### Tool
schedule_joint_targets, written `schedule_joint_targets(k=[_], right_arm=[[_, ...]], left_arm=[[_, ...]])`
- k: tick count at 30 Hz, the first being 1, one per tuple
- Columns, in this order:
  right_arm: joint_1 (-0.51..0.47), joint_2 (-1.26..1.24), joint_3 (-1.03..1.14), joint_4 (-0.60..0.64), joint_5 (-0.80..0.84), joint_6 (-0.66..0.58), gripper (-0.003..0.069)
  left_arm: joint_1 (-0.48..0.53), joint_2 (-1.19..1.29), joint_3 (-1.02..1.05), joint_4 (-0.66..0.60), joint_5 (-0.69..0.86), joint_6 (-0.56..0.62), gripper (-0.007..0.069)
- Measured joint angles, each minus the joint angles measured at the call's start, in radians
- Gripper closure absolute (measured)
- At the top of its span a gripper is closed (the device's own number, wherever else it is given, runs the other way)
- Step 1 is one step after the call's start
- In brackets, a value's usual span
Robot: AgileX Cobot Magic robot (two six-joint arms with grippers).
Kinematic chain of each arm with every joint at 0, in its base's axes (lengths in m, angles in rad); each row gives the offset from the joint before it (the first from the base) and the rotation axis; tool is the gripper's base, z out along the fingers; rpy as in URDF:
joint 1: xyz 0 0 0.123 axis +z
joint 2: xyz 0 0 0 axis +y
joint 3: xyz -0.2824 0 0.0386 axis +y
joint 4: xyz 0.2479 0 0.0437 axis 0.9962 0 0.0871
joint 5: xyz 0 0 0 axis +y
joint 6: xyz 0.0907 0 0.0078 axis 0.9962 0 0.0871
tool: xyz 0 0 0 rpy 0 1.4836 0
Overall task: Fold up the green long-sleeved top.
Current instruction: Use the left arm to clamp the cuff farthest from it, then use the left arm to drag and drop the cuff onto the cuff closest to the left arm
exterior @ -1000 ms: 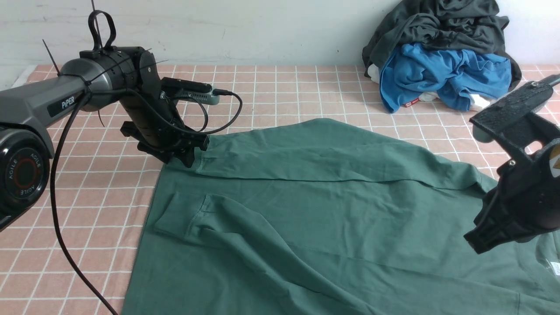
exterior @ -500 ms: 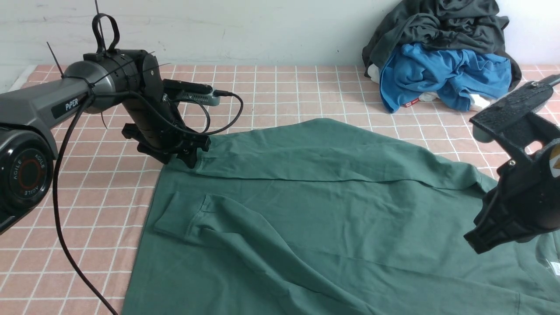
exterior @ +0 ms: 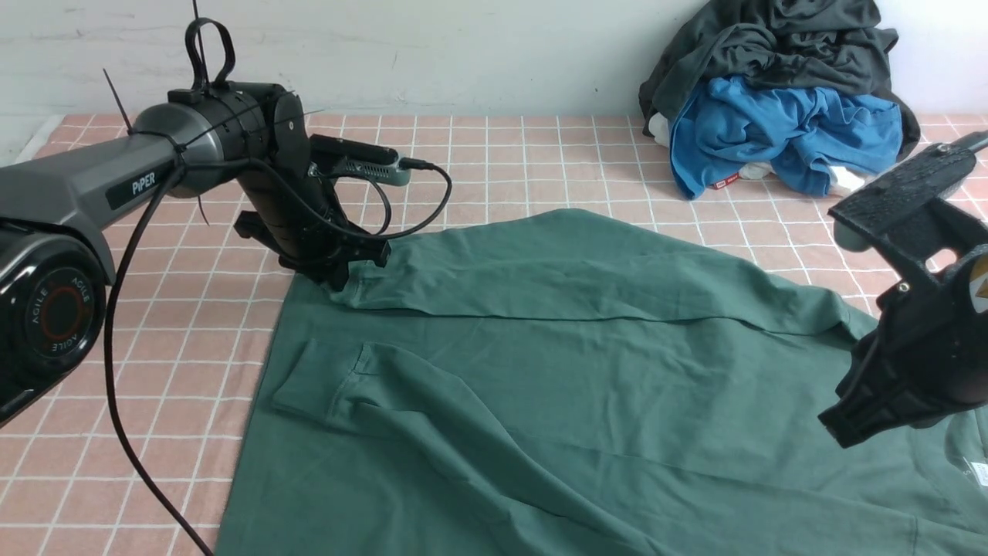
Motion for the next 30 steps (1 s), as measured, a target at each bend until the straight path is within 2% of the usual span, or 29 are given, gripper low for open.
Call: schedule_joint_targets(k=[6, 12, 17, 22, 30], right_arm=[[0.000, 0.000, 0.000, -0.009, 0.000, 0.000, 0.0674], [0.000, -0.007, 0.000, -0.025, 0.001, 0.000, 0.0674], [0.000, -0.079, 0.000, -0.025, 0.005, 0.000, 0.0674], [0.022, -0.164, 0.000, -0.026, 0.015, 0.001, 0.0674], [0.188, -0.222, 0.000, -0.044, 0.048, 0.006, 0.0674]], left_arm=[[0.000, -0.016, 0.000, -0.002, 0.081, 0.000, 0.0596], [0.000, -0.161, 0.053, -0.018, 0.230, -0.010, 0.0596], [0.000, -0.346, 0.253, -0.094, 0.244, -0.018, 0.0596], [0.000, -0.536, 0.518, -0.165, 0.172, -0.018, 0.0596], [0.000, -0.835, 0.945, -0.203, 0.058, -0.018, 0.0596]])
